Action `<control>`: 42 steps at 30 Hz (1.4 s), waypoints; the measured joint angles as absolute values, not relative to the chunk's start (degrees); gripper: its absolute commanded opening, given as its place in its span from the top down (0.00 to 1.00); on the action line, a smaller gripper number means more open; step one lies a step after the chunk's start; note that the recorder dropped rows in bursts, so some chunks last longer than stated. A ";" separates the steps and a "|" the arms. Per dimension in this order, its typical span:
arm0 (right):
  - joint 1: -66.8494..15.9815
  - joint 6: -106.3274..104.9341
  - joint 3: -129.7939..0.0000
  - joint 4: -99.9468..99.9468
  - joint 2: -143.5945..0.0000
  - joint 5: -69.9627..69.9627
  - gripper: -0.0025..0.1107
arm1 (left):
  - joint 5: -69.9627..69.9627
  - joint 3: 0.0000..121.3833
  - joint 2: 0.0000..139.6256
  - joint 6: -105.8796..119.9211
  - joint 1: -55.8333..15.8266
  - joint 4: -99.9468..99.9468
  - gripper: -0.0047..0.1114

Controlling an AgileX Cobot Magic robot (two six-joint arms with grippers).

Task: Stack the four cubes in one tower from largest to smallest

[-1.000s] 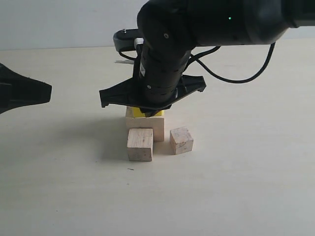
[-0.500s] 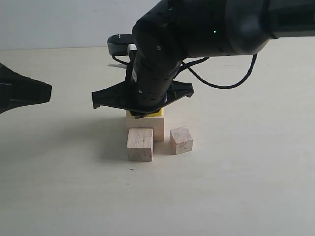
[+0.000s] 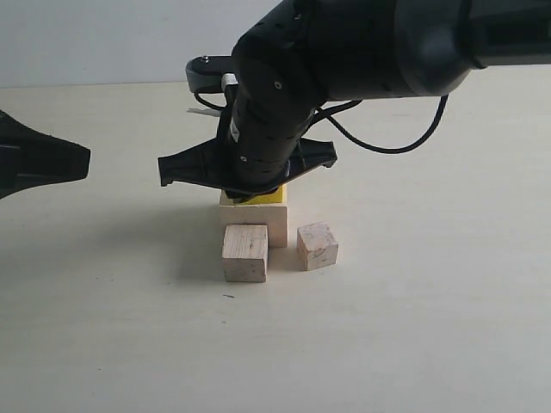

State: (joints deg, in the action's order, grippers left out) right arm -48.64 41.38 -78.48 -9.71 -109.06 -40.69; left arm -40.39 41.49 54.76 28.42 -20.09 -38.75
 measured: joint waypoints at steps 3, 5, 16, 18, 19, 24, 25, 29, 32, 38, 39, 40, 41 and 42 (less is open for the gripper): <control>-48.64 41.51 -78.48 -9.80 -109.06 -40.28 0.98 | -40.39 41.49 54.76 28.42 -20.09 -38.75 0.70; -48.64 41.51 -78.48 -9.80 -109.06 -40.18 0.98 | -40.39 41.49 54.76 28.42 -20.09 -38.75 0.70; -48.64 41.51 -78.48 -9.94 -109.06 -40.84 0.98 | -40.39 41.49 54.76 28.42 -20.09 -38.75 0.70; -48.64 41.51 -78.48 -9.94 -109.06 -40.97 0.98 | -40.39 41.49 54.76 28.42 -20.09 -38.75 0.70; -48.64 41.51 -78.48 -9.94 -108.95 -40.97 0.98 | -40.39 41.49 54.76 28.42 -20.09 -38.75 0.70; -49.49 40.88 -78.36 -10.56 -104.99 -48.78 0.98 | -40.39 41.49 54.76 28.42 -20.09 -38.75 0.70; -50.17 40.70 -78.07 -10.92 -103.99 -49.79 0.98 | -40.39 41.49 54.76 28.42 -20.09 -38.75 0.70; -57.26 39.25 -73.98 -11.48 -93.66 -51.95 0.98 | -40.14 40.84 54.76 28.42 -20.09 -39.24 0.70; -58.53 39.03 -73.16 -12.39 -87.06 -55.79 0.98 | -40.14 38.19 54.87 28.42 -20.09 -40.97 0.70; -58.54 37.85 -73.12 -22.10 -69.61 -67.87 0.98 | -40.05 34.38 59.49 28.42 -20.09 -45.85 0.70; -58.54 37.85 -73.12 -25.39 -66.89 -69.16 0.98 | -40.05 34.33 61.06 28.42 -20.09 -47.24 0.70; -58.54 37.85 -73.12 -27.04 -65.02 -69.47 0.98 | -40.17 34.22 61.95 28.42 -20.09 -48.07 0.67; -58.54 37.85 -73.12 -28.11 -62.58 -69.46 0.98 | -40.58 34.19 63.68 28.42 -20.09 -49.55 0.63; -58.54 37.85 -73.12 -28.51 -60.84 -69.58 0.98 | -40.66 34.19 64.74 28.42 -20.20 -50.02 0.56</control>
State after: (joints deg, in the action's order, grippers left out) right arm -58.54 37.85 -73.12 -28.51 -60.84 -69.58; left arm -40.66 34.19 64.74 28.42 -20.20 -50.02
